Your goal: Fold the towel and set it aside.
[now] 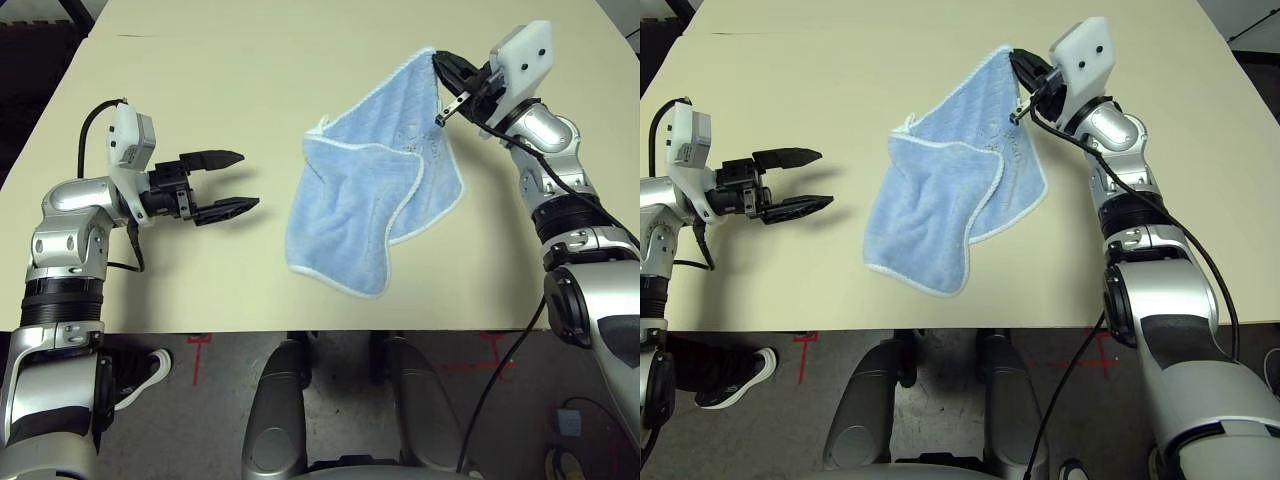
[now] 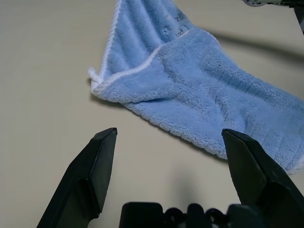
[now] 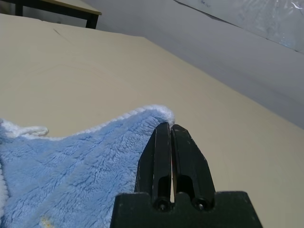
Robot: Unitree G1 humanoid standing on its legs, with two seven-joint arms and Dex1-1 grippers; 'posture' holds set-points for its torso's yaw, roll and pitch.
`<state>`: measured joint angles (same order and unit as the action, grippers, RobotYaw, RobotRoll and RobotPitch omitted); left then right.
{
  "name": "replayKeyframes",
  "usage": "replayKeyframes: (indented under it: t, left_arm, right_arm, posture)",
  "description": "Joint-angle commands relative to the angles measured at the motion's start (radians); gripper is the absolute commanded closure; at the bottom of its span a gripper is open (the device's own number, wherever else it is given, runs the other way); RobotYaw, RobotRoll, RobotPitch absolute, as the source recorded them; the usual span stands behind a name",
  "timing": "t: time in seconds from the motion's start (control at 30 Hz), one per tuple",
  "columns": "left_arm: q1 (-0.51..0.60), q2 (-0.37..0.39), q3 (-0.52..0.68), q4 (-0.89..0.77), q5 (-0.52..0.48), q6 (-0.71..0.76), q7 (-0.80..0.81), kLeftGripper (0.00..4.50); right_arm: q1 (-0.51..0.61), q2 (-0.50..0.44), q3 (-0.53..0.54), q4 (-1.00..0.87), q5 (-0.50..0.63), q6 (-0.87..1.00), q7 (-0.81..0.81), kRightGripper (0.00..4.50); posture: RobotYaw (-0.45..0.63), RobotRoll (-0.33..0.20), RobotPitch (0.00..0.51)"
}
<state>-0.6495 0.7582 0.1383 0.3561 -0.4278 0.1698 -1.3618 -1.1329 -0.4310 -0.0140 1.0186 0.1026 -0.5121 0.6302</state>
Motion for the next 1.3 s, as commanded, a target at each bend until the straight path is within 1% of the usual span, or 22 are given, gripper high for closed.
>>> replayKeyframes:
  t: [0.03,0.13,0.27,0.3,0.33,0.43,0.53,0.67,0.73,0.87,0.97,1.07,1.2,1.3]
  left_arm:
    - [0.005,-0.010,-0.005,-0.014,-0.004,0.015,0.014,0.00]
    - [-0.005,-0.020,-0.007,0.000,-0.003,0.023,0.029,0.00]
    - [-0.021,-0.038,-0.006,0.017,0.001,0.034,0.061,0.00]
    - [-0.024,-0.042,-0.005,0.020,0.001,0.038,0.067,0.00]
    - [-0.030,-0.044,-0.005,0.026,0.002,0.039,0.070,0.00]
    - [-0.044,-0.052,-0.008,0.037,0.004,0.039,0.079,0.00]
    - [-0.065,-0.069,-0.007,0.040,0.001,0.045,0.096,0.00]
    - [-0.091,-0.089,-0.004,0.048,-0.001,0.048,0.113,0.00]
    - [-0.108,-0.102,-0.005,0.057,-0.001,0.045,0.123,0.00]
    - [-0.137,-0.131,-0.004,0.080,0.010,0.028,0.161,0.00]
    - [-0.161,-0.156,-0.008,0.107,0.036,-0.023,0.201,0.00]
    - [-0.196,-0.179,-0.007,0.134,0.047,-0.037,0.244,0.00]
    - [-0.276,-0.209,-0.007,0.203,0.080,-0.081,0.311,0.00]
    - [-0.356,-0.248,-0.003,0.232,0.065,-0.072,0.331,0.00]
  right_arm:
    - [-0.009,-0.005,-0.023,0.030,-0.003,-0.026,0.019,4.47]
    - [-0.019,-0.002,-0.022,0.048,-0.006,-0.024,0.022,4.47]
    - [-0.102,0.014,-0.037,0.088,-0.001,-0.023,-0.006,4.47]
    - [-0.133,0.018,-0.044,0.096,0.001,-0.028,-0.013,4.47]
    - [-0.198,0.029,-0.061,0.105,0.014,-0.027,-0.027,4.47]
    - [-0.333,0.050,-0.107,0.127,0.043,-0.031,-0.042,4.47]
    - [-0.472,0.065,-0.176,0.135,0.102,-0.052,-0.025,4.47]
    - [-0.579,0.070,-0.241,0.134,0.161,-0.083,0.008,4.47]
    - [-0.590,0.075,-0.254,0.125,0.181,-0.082,0.049,4.47]
    - [-0.558,0.103,-0.271,0.096,0.221,-0.055,0.115,4.47]
    - [-0.589,0.098,-0.291,0.089,0.239,-0.060,0.116,4.47]
    - [-0.598,0.095,-0.294,0.090,0.243,-0.061,0.126,4.47]
    - [-0.594,0.092,-0.314,0.090,0.260,-0.050,0.110,4.47]
    - [-0.570,0.101,-0.304,0.086,0.246,-0.037,0.111,4.47]
  posture:
    - [-0.01,0.000,0.318]
    - [0.00,0.000,0.317]
    - [0.00,0.000,0.315]
    - [0.01,0.000,0.314]
    - [0.01,0.000,0.314]
    - [0.00,0.000,0.313]
    - [0.01,0.000,0.310]
    - [0.01,0.000,0.307]
    - [0.00,0.000,0.300]
    - [0.00,0.000,0.298]
    - [-0.01,0.000,0.297]
    - [-0.01,0.000,0.295]
    - [0.00,0.000,0.290]
    - [-0.01,0.000,0.288]
